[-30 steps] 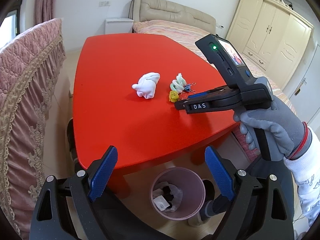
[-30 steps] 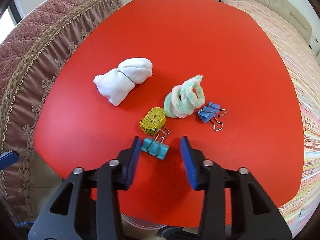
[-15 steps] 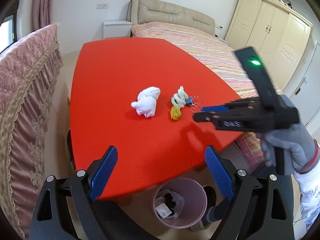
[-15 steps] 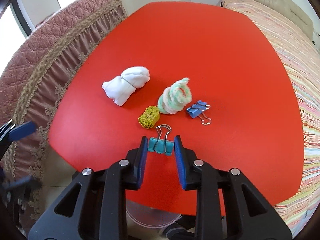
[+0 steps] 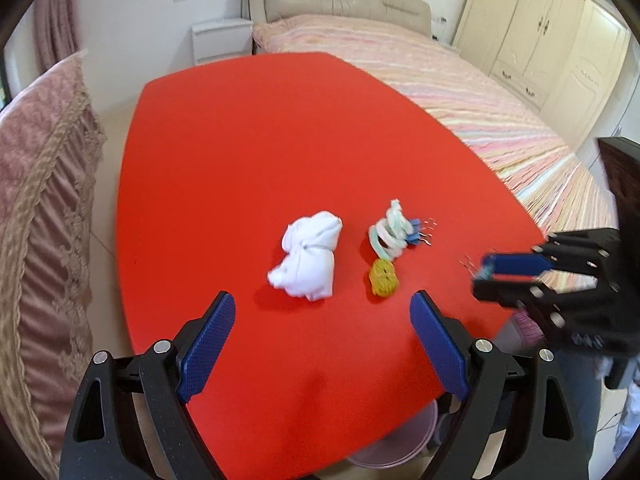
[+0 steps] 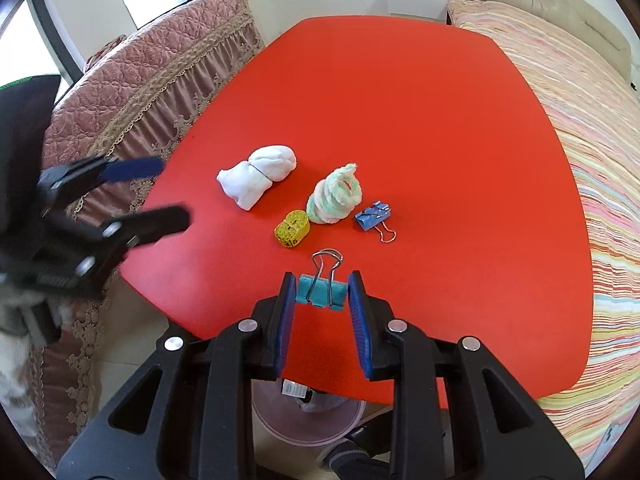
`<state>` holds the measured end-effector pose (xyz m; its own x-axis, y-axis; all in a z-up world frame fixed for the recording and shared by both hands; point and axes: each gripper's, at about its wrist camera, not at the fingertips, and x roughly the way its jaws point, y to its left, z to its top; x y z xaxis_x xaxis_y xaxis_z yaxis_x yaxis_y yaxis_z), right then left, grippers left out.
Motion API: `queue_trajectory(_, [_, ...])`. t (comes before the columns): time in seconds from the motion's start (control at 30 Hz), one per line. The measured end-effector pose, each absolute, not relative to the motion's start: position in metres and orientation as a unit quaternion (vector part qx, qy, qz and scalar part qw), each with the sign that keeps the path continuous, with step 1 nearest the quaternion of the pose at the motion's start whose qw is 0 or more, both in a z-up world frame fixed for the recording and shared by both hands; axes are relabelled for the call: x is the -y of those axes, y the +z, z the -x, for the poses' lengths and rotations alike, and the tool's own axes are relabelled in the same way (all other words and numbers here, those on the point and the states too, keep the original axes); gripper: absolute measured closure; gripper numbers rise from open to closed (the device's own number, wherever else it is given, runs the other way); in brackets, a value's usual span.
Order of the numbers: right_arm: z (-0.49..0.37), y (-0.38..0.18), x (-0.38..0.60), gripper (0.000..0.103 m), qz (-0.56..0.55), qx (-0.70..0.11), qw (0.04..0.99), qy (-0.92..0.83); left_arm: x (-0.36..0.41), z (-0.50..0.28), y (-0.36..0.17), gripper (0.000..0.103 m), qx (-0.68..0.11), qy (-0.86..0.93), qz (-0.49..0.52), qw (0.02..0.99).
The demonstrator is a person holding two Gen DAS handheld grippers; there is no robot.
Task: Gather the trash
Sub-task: 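Lower the left tool onto the white rolled socks and close it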
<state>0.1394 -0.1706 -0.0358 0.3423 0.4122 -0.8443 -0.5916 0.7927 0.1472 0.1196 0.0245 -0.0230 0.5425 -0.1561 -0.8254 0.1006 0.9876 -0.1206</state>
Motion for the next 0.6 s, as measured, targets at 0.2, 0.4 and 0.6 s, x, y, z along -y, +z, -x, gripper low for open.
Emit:
queue_trajectory(0.2, [-0.137,-0.038,0.174,0.076,0.091,-0.485,0.813,0.311,-0.022,-0.152,-0.042,0.018,-0.506,-0.071,0.022,0.859])
queue_trajectory(0.4, [-0.138,-0.041,0.18,0.076,0.09,-0.487,0.812,0.31,-0.022,-0.163,-0.061,0.029,-0.522,-0.065,0.025,0.85])
queue_trajectory(0.6, [-0.139,-0.041,0.18,0.076,0.089,-0.486,0.812,0.311,-0.024,-0.164,-0.07,0.043,-0.519,-0.057,0.03,0.852])
